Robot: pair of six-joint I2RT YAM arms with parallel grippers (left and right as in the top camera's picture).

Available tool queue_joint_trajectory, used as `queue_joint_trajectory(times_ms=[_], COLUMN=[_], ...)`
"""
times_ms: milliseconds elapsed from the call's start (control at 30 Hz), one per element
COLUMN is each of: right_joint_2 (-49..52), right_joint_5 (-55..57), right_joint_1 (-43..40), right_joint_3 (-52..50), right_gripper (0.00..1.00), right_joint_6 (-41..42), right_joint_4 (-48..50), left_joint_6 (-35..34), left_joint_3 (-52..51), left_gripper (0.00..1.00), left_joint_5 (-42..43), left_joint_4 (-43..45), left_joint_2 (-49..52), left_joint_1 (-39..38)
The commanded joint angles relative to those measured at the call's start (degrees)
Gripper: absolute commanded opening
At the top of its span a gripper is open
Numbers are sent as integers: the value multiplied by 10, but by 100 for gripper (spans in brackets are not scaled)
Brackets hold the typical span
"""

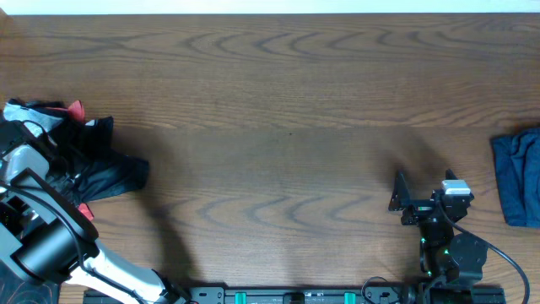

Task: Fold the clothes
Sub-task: 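Lower the left gripper and pinch the black jersey's sleeve edge, then lift the black jersey with the left gripper and drag it to table center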

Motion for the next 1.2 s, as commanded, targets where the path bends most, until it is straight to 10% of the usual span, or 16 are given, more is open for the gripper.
queue_joint_trajectory(times_ms=[0, 100, 1167], right_joint_2=[-5, -5, -4], right_joint_5=[-2, -2, -2], right_joint_1=[-4, -4, -4], right_joint_3=[-4, -4, -4], right_gripper=[99, 99, 99], right_joint_6=[-7, -7, -7], right_joint_4=[1, 1, 1], left_joint_6=[6, 6, -70], left_joint_3=[2, 2, 6], left_gripper=[34, 6, 7], left_joint_5=[13, 13, 19], left_joint_4=[-1, -1, -52], left_joint_2=[25, 25, -188], left_joint_1=[-2, -2, -23])
